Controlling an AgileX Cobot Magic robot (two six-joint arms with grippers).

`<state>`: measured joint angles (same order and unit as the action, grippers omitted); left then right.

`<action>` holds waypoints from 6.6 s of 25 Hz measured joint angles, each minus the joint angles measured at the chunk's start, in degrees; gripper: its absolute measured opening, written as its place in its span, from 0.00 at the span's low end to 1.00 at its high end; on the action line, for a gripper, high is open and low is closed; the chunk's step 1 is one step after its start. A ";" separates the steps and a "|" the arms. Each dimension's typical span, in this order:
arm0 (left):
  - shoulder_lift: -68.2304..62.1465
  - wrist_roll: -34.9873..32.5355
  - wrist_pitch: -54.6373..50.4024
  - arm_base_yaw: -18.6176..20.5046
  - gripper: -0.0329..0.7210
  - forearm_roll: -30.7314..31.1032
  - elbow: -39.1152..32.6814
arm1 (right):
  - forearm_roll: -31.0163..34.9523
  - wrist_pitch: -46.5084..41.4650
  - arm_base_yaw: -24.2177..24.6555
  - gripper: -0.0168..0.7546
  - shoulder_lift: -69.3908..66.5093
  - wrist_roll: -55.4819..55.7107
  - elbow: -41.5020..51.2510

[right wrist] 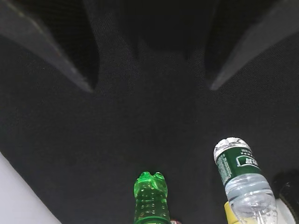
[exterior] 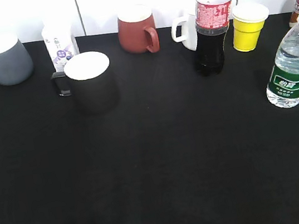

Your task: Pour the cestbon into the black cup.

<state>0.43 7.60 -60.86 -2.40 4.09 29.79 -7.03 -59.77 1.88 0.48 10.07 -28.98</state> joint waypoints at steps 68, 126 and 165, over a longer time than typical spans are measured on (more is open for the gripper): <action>-116.65 1.70 129.79 -14.39 0.62 2.23 3.87 | 0.00 0.00 0.00 0.71 0.00 0.01 0.00; -104.15 14.69 122.18 -14.12 0.13 33.76 13.37 | -7.10 90.33 0.00 0.65 -52.26 2.41 21.62; -104.04 15.41 120.72 -25.31 0.13 33.53 13.53 | -25.61 106.33 0.00 0.66 -81.90 6.44 1.18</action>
<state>-103.61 23.01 59.86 -27.71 37.62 43.32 -32.63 46.56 1.88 -81.42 16.51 -27.80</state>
